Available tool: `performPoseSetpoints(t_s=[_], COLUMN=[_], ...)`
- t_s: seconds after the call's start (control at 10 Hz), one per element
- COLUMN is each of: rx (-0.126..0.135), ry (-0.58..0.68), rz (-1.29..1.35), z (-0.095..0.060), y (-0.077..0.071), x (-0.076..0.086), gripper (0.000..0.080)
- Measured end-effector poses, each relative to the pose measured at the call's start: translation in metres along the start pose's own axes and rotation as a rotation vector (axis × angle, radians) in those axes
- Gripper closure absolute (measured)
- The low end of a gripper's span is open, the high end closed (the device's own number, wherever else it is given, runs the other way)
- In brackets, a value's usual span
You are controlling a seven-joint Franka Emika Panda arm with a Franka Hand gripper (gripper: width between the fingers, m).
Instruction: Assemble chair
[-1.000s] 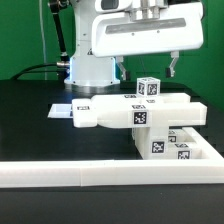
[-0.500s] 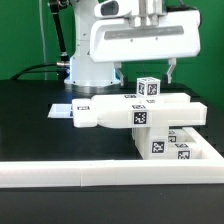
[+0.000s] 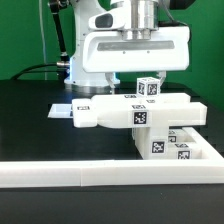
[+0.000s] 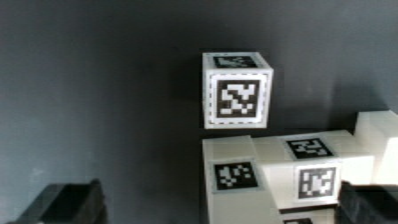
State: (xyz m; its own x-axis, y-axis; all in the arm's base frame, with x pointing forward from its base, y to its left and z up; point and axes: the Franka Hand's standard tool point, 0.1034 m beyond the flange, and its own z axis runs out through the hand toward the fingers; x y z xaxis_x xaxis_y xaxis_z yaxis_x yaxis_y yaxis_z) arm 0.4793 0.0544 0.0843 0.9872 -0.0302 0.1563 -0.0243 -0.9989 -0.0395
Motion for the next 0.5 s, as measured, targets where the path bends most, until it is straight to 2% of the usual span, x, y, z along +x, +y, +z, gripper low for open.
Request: performPoseSetpoints(t_s=[0.3, 0.4, 0.5], rx=[-0.005, 0.009, 0.009], ry=[-0.002, -0.040, -0.039], rz=[-0.005, -0.004, -0.003], z=[0.0012, 0.0023, 0.0021], y=[0.0074, 0.0034, 0.0037], x=[-0.0009, -0.0035, -0.0028], gripper=[0.0150, 0.0150, 0.0150])
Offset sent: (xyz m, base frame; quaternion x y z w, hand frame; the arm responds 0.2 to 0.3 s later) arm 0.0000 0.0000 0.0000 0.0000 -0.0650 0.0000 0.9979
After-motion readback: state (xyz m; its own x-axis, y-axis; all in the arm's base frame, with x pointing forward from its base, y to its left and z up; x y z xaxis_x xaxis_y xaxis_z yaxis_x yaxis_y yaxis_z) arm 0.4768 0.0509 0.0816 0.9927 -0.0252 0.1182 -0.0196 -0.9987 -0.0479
